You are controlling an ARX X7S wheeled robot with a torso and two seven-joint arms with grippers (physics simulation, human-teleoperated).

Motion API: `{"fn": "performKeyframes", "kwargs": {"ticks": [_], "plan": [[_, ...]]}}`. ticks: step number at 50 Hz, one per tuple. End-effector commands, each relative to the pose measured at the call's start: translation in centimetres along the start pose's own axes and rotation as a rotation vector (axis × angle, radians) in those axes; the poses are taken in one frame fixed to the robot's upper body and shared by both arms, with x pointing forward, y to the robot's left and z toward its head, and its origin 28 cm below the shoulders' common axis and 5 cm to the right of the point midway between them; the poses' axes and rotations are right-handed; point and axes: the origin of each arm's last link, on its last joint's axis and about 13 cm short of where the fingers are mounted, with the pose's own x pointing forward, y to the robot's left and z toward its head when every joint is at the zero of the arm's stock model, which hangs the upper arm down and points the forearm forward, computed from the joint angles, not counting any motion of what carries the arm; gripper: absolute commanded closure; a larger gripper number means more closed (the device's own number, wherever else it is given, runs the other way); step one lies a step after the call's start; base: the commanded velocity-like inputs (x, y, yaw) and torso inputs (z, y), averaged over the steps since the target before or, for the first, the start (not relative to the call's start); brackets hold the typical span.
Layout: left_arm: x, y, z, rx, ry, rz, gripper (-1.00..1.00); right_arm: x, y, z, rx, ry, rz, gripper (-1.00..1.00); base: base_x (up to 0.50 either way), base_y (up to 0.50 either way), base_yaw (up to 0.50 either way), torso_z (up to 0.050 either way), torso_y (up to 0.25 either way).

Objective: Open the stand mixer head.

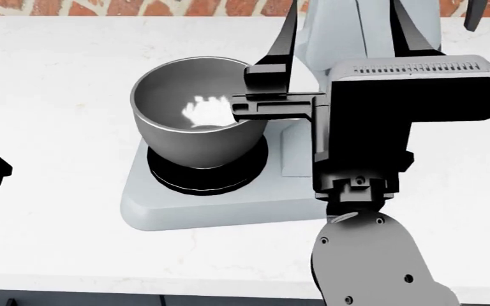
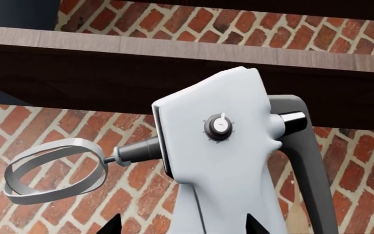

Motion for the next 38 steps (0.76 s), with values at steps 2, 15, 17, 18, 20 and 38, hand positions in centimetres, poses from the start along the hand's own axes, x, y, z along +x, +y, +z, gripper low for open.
{"fn": "performKeyframes", "kwargs": {"ticks": [2,15,17,18,20,38], "plan": [[0.41,0.19,0.18,0.002,-0.015,0.017,-1.00,-0.46,-0.41,0.70,0.046,0.007,0.014,-1.00,0.00,0.00,0.00,0.000,0.000],[0.61,0.10,0.19,0.002,-0.015,0.020,-1.00,-0.41,-0.48,0.70,0.045,0.013,0.012,-1.00,0.00,0.00,0.00,0.000,0.000],[0.62,0.11,0.16,0.001,-0.015,0.020,-1.00,-0.46,-0.47,0.75,0.049,0.015,0.013,-1.00,0.00,0.00,0.00,0.000,0.000],[0.66,0.09,0.10,0.001,-0.014,0.020,-1.00,-0.44,-0.46,0.75,0.045,0.015,0.014,-1.00,0.00,0.00,0.00,0.000,0.000],[0.70,0.07,0.05,0.001,-0.013,0.020,-1.00,-0.33,-0.47,0.84,0.047,0.015,0.012,-1.00,0.00,0.00,0.00,0.000,0.000],[0.36,0.20,0.19,0.002,-0.013,0.020,-1.00,-0.59,-0.37,0.68,0.048,0.022,0.014,-1.00,0.00,0.00,0.00,0.000,0.000]]}}
